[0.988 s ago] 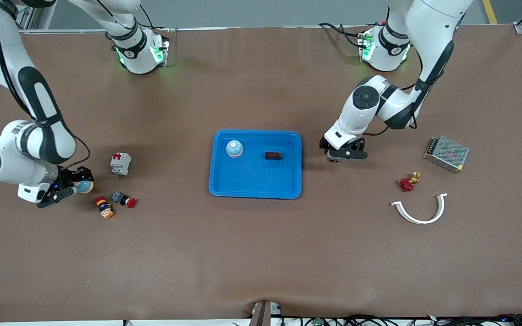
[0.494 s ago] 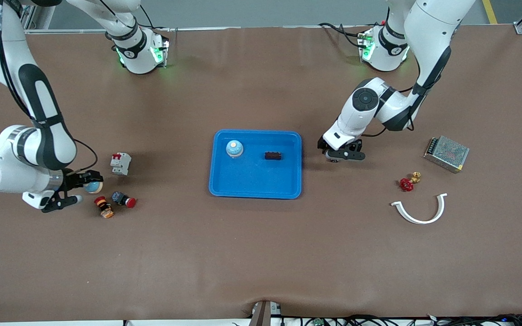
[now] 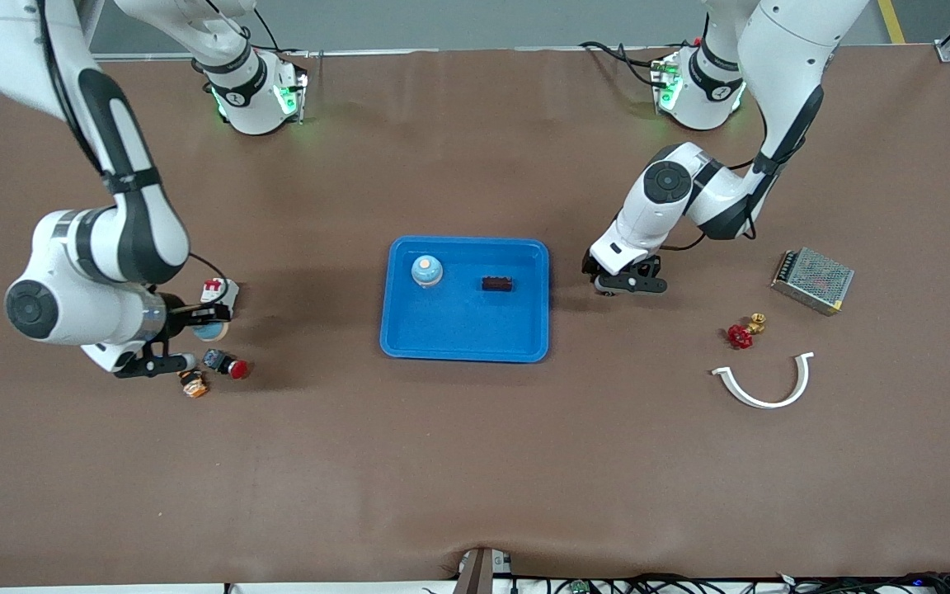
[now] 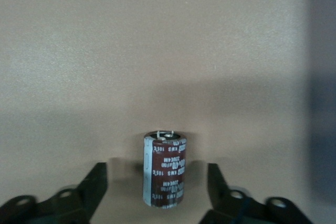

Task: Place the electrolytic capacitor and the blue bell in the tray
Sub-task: 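Lift the capacitor with the left gripper while the right gripper carries bell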

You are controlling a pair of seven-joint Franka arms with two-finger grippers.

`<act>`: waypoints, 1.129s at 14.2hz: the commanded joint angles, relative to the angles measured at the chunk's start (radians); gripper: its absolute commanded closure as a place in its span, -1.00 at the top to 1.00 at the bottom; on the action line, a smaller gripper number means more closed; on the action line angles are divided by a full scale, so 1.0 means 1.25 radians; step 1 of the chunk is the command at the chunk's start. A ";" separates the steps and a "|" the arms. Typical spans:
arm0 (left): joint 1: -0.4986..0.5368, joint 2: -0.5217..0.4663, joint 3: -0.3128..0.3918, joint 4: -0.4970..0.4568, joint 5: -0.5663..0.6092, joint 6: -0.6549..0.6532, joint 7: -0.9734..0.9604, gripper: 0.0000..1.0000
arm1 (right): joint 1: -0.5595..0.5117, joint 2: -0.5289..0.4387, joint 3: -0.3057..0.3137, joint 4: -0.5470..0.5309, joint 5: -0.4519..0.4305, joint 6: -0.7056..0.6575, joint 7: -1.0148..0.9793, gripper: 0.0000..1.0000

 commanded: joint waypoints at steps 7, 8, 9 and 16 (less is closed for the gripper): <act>0.003 0.005 -0.008 -0.002 0.020 0.002 -0.095 -1.00 | 0.304 -0.028 -0.007 0.050 0.016 -0.005 0.523 -0.26; 0.003 0.001 -0.009 0.000 0.020 0.000 -0.130 -1.00 | 0.329 -0.013 -0.007 0.065 0.016 0.010 0.568 -0.26; 0.004 0.000 -0.009 0.003 0.020 -0.009 -0.161 -1.00 | 0.350 -0.001 -0.007 0.070 0.016 0.035 0.610 -0.26; 0.001 -0.001 -0.030 0.108 -0.043 -0.157 -0.405 -1.00 | 0.467 0.082 -0.007 0.070 0.016 0.206 0.753 -0.25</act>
